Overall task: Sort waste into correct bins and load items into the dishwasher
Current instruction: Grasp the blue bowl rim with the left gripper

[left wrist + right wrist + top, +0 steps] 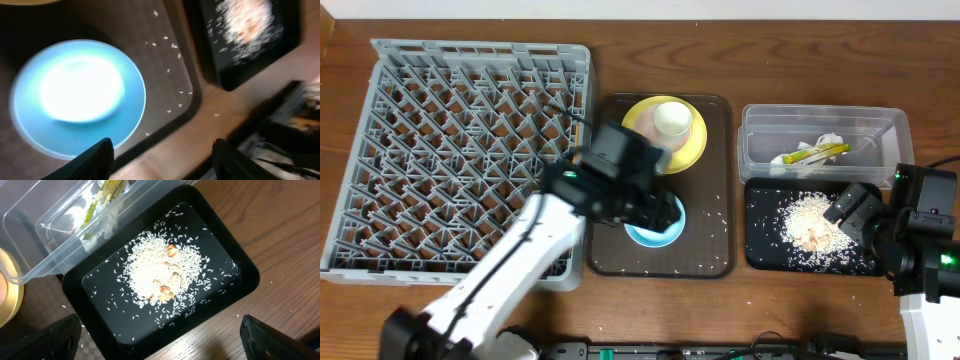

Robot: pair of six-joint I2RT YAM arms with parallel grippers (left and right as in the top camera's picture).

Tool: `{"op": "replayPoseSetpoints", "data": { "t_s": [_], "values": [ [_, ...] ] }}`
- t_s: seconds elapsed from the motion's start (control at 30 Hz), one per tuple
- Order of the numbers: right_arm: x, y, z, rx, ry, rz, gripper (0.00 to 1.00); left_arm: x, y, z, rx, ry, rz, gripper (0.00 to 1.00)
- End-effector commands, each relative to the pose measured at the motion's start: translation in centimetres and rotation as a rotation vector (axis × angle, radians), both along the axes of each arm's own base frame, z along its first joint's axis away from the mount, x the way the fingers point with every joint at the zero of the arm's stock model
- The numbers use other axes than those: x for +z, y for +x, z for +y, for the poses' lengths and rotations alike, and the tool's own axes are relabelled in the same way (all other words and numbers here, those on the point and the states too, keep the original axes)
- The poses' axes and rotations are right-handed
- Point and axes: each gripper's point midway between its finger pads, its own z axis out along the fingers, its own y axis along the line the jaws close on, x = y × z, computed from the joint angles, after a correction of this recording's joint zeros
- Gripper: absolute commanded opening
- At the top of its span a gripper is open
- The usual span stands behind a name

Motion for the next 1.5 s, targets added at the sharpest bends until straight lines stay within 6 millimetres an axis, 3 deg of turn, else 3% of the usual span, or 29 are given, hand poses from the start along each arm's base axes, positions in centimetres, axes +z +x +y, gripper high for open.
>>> {"op": "replayPoseSetpoints", "data": {
  "t_s": [0.0, 0.13, 0.37, 0.43, 0.57, 0.67, 0.87, 1.1, 1.27, 1.37, 1.47],
  "values": [
    [0.3, 0.0, -0.2, -0.01, 0.0, -0.007, 0.99, -3.8, 0.4, -0.6, 0.025, 0.175, -0.043, 0.63],
    [0.3, 0.0, -0.2, -0.01, 0.0, -0.007, 0.99, -7.4, 0.4, -2.1, -0.019, 0.29, -0.087, 0.44],
    [0.3, 0.0, -0.2, -0.01, 0.0, -0.007, 0.99, -12.7, 0.7, -1.5, 0.026, 0.459, -0.077, 0.36],
    [0.3, 0.0, -0.2, -0.01, 0.0, -0.007, 0.99, -13.5, 0.5, -1.4, 0.022, 0.476, -0.062, 0.32],
    [0.3, 0.0, -0.2, -0.01, 0.0, -0.007, 0.99, -14.1, 0.4, -1.2, 0.019, 0.49, -0.049, 0.08],
    [0.3, 0.0, -0.2, -0.01, 0.0, -0.007, 0.99, -13.8, 0.3, -1.5, 0.017, 0.474, -0.049, 0.08],
    [0.3, 0.0, -0.2, -0.01, 0.0, -0.007, 0.99, -10.1, 0.2, -3.7, 0.002, 0.335, -0.052, 0.07],
    [0.3, 0.0, -0.2, -0.01, 0.0, -0.007, 0.99, -1.6, -0.1, -5.3, -0.009, 0.007, -0.026, 0.08],
    [0.3, 0.0, -0.2, -0.01, 0.0, -0.007, 0.99, 4.8, 1.7, -2.8, 0.043, -0.237, -0.017, 0.07],
    [0.3, 0.0, -0.2, -0.01, 0.0, -0.007, 0.99, 7.1, 3.1, -0.5, 0.074, -0.331, -0.028, 0.08],
    [0.3, 0.0, -0.2, -0.01, 0.0, -0.007, 0.99, 7.6, 3.5, 1.2, 0.09, -0.37, -0.005, 0.13]
  ]
}}
